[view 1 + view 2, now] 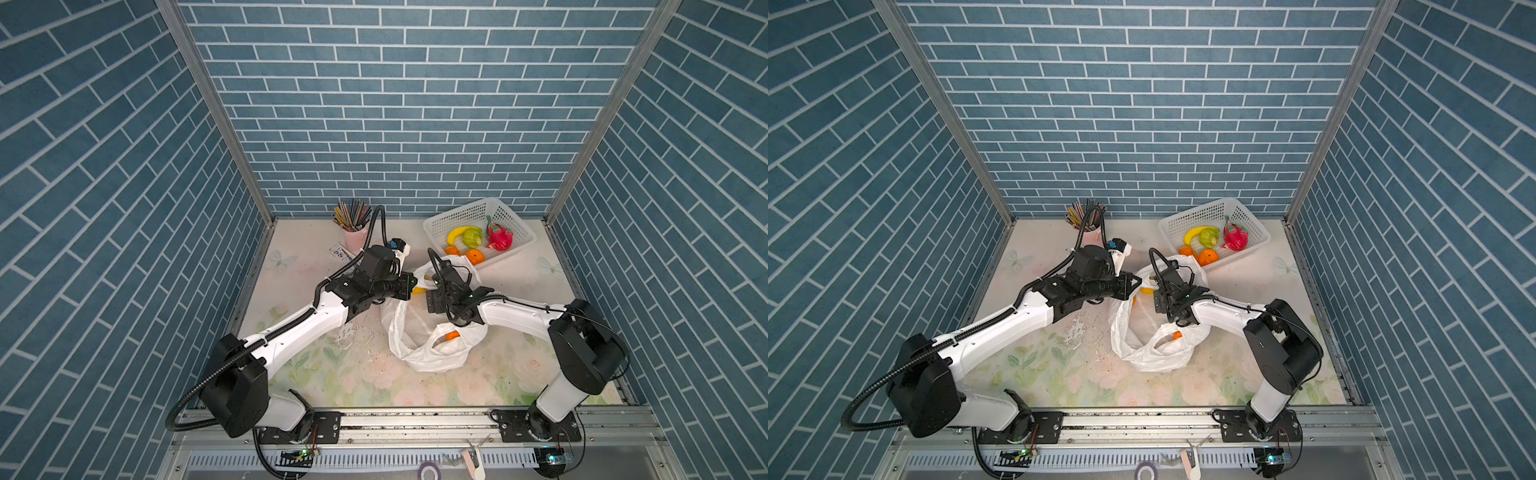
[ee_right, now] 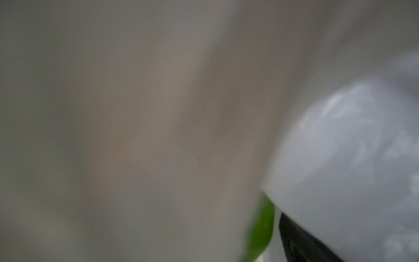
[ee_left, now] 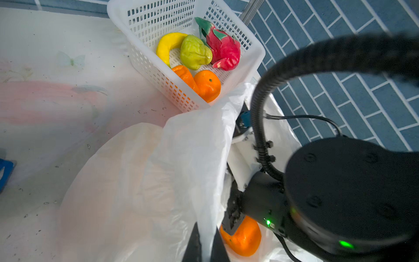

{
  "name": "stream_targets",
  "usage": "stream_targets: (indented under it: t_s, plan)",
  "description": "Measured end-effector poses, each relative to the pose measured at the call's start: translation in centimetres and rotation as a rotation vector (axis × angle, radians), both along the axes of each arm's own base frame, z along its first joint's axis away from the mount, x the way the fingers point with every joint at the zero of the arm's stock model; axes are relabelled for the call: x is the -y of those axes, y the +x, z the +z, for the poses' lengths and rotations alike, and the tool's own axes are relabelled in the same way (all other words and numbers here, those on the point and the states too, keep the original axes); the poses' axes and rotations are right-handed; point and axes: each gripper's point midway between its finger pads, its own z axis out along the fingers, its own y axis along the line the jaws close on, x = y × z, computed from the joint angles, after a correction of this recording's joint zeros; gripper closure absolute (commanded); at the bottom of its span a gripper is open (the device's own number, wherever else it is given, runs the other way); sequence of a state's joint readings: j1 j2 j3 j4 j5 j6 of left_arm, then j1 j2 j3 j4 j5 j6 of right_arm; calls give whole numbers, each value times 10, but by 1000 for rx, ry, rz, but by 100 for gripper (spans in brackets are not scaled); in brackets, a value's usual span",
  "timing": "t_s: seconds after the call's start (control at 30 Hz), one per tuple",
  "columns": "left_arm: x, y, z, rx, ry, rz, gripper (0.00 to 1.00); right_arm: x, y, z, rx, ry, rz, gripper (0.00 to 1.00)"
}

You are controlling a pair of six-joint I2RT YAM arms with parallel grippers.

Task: Untie the knot of the plastic bag and take out the fruit
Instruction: Pick up the fruit from the plastic bag.

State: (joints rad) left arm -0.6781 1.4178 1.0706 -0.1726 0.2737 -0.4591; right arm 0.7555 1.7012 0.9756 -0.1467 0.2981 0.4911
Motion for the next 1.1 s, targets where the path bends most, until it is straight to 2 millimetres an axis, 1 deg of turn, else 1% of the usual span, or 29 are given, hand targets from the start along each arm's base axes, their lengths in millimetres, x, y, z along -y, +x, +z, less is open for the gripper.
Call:
stream_targets:
  t_s: [0.1, 0.13, 0.23, 0.37, 0.47, 0.6, 0.73, 0.97, 1.1]
  plan:
    - [-3, -3, -6, -11, 8, 2, 91, 2, 1, -20, -37, -18, 0, 16]
    - [-4, -3, -8, -14, 10, 2, 91, 1, 1, -25, -48, -19, 0, 19]
    - [-7, -4, -10, -17, 13, 7, 91, -2, 3, -37, -64, -7, 7, 25]
    - [-9, -4, -9, -14, 11, 11, 91, -9, 5, -37, -55, 28, 16, 33]
    - [-10, -3, -8, -11, 11, 14, 91, -10, 5, -37, -46, 44, 22, 37]
    - [-10, -3, -7, -9, 10, 16, 90, -5, -9, -34, -54, 71, 40, 38]
    - [-10, -3, -7, -9, 10, 15, 90, 0, -24, -21, -39, 104, 65, 38]
    - [-10, -3, -7, -10, 10, 15, 89, -7, -46, 25, 34, 233, 166, 41]
    - [-9, -3, -10, -15, 14, 14, 89, -7, -60, 44, 60, 292, 216, 44]
